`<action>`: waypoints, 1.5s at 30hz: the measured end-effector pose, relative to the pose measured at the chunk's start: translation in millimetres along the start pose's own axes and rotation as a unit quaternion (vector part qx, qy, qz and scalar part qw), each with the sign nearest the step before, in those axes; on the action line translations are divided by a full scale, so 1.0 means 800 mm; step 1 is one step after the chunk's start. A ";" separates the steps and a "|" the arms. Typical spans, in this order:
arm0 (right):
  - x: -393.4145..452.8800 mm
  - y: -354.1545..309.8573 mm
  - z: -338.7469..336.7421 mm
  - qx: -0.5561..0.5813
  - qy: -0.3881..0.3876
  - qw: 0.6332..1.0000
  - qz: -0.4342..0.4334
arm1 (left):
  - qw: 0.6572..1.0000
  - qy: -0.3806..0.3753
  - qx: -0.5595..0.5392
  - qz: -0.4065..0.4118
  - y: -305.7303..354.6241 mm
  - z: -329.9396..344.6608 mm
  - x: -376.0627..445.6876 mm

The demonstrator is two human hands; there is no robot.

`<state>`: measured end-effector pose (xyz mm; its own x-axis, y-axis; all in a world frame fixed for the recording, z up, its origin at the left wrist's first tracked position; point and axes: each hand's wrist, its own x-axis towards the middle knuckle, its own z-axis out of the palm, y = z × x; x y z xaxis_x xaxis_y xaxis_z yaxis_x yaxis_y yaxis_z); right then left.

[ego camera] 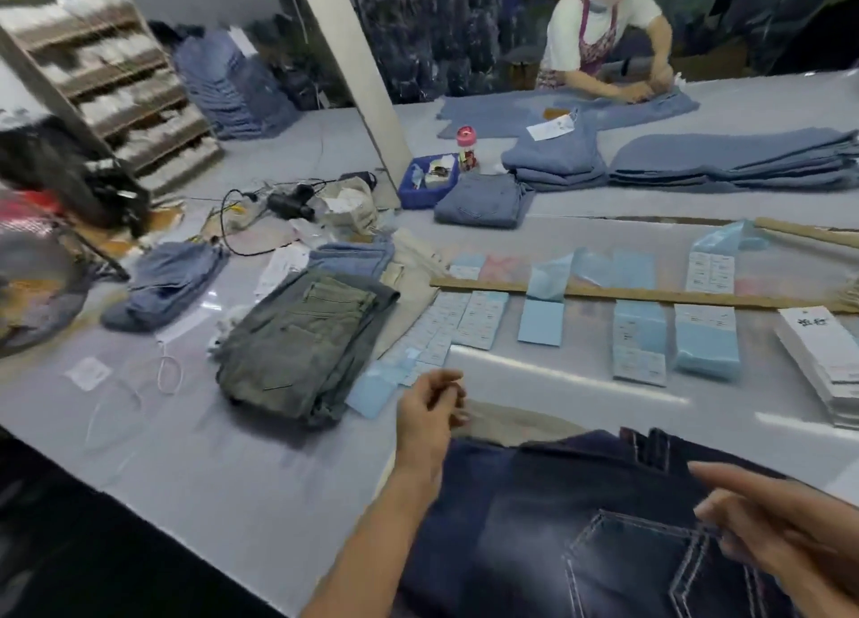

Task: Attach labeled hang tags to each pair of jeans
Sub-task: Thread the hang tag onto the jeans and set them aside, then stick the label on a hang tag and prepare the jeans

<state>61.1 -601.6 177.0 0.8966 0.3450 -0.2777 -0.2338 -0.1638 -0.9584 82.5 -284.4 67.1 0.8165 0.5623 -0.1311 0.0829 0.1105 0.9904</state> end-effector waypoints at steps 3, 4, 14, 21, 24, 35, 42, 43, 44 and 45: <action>0.012 0.014 0.013 -0.033 -0.041 0.999 0.002 | 0.973 0.197 -0.031 -0.119 -0.037 -0.123 0.080; 0.018 0.014 0.023 -0.039 -0.031 0.999 0.000 | 0.956 0.250 -0.037 -0.149 -0.048 -0.165 0.101; 0.102 -0.109 0.228 -0.314 -0.012 0.914 -0.255 | 0.906 0.284 -0.177 -0.259 -0.089 -0.353 0.212; 0.144 -0.143 0.330 -0.316 -0.069 0.901 -0.289 | 0.877 0.369 -0.148 -0.269 -0.085 -0.375 0.270; 0.149 -0.141 0.341 -0.334 -0.062 0.898 -0.280 | 0.859 0.383 -0.203 -0.272 -0.071 -0.378 0.297; 0.128 -0.085 0.331 -0.313 0.065 0.920 -0.229 | 0.922 0.336 0.169 -0.093 0.068 -0.317 0.366; 0.112 -0.059 0.324 -0.064 -0.131 0.989 -0.030 | 0.936 0.263 0.192 0.135 0.249 -0.157 0.353; 0.109 -0.053 0.321 -0.050 -0.123 0.991 -0.023 | 0.936 0.244 0.194 0.164 0.270 -0.126 0.340; 0.106 -0.052 0.316 -0.032 -0.107 0.993 -0.030 | 0.936 0.220 0.198 0.189 0.290 -0.096 0.325; 0.103 -0.056 0.309 -0.019 -0.103 0.994 -0.040 | 0.937 0.199 0.186 0.219 0.309 -0.064 0.307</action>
<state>52.5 -337.8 180.6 0.8144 0.5398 -0.2129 -0.1481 -0.1613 -0.9757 274.2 -76.9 277.1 0.5477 0.7562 0.3582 0.0445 -0.4538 0.8900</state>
